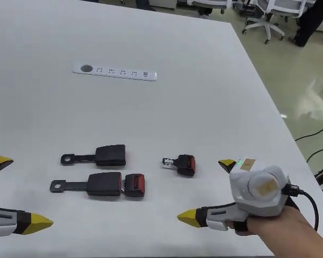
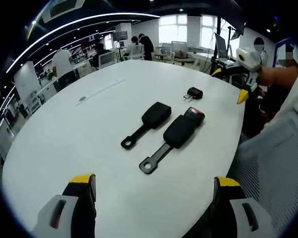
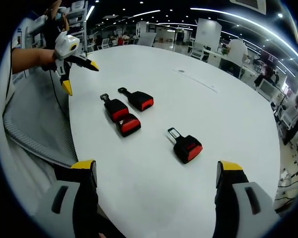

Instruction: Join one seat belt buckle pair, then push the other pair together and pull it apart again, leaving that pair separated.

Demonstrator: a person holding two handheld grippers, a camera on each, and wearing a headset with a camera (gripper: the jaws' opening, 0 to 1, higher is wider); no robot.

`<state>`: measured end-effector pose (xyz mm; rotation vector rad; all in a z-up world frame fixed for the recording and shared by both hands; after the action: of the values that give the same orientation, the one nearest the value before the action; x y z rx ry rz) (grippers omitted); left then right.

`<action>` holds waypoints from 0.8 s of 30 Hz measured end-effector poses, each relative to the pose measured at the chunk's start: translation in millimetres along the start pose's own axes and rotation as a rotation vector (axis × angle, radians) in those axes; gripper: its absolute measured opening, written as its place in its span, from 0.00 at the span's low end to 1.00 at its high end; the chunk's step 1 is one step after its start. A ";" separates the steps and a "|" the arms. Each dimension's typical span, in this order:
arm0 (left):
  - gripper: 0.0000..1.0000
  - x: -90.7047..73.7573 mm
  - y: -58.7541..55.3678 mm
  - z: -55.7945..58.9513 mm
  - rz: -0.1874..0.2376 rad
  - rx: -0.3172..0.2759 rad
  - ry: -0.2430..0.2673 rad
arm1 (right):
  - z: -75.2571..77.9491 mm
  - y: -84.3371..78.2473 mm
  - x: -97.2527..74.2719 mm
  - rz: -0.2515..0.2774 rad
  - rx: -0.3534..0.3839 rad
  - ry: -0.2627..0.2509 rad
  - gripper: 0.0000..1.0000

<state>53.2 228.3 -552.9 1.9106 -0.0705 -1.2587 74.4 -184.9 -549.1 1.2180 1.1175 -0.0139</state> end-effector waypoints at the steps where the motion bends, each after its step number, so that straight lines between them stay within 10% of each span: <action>1: 1.00 -1.2 0.1 1.3 0.001 -0.009 0.004 | -1.0 0.7 -0.3 0.003 0.003 -0.002 1.00; 24: 1.00 -1.1 -7.1 1.6 -0.007 -0.022 0.018 | -0.8 -1.7 5.8 0.020 0.033 -0.023 1.00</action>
<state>48.8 232.5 -557.0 1.9043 -0.0404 -1.2413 75.8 -181.9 -554.2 1.2553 1.0889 -0.0309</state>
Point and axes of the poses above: the centre of the closed fingertips' face, and the gripper's own axes: x roughly forward along the fingers, z roughly to its right, y roughly out of its top, the point moved 10 cm from there along -x, roughly backward along the fingers, and after that the axes turned 12 degrees about x, right-handed, at the moved point
